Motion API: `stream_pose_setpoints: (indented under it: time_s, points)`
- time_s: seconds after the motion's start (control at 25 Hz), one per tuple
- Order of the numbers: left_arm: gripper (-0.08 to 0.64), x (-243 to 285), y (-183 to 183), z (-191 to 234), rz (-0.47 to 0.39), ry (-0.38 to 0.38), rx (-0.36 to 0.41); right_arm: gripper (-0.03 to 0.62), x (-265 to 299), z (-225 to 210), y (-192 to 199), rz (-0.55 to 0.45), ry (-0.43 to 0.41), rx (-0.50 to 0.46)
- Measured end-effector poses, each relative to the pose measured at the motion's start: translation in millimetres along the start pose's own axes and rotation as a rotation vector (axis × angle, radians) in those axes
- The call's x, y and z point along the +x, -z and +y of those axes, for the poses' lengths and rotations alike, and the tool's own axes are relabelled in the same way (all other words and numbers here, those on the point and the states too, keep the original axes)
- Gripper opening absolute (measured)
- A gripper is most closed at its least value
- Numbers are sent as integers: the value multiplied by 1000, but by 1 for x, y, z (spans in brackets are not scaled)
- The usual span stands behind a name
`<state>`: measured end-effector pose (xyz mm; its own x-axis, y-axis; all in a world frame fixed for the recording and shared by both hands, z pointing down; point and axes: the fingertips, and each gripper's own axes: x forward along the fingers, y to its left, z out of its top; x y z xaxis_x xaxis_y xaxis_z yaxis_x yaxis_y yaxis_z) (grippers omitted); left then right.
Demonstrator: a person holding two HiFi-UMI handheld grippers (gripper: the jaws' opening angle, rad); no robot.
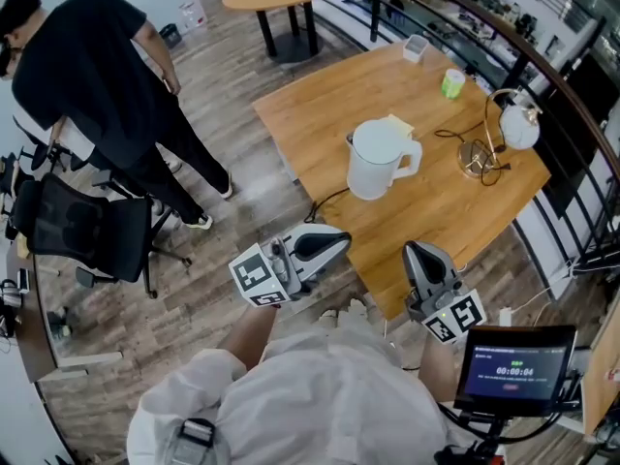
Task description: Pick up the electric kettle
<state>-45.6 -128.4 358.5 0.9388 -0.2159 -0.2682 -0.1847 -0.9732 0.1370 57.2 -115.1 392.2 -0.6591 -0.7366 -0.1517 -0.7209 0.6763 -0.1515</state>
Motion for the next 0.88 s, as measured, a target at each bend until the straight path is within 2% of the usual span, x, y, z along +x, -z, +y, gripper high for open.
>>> stream_pose_setpoints:
  time_s: [0.36,0.72,0.76,0.84,0.88]
  points:
    - [8,33,14,29,-6,-10,-2,11,16,-48,19,77,-85,-11]
    - [9,35,46,68,33,-63,-38,12,29,-88,36,93,-82,-21]
    - [9,35,50,72,40,-69,-44,24,30,-93,39,95,-83,-22]
    - [9,33,58,81,56,-83,-54,91,33,-104,44,101,-84,-30]
    - [9,33,62,86,62,-93,-59,94,34,-112,47,109,-81,-35]
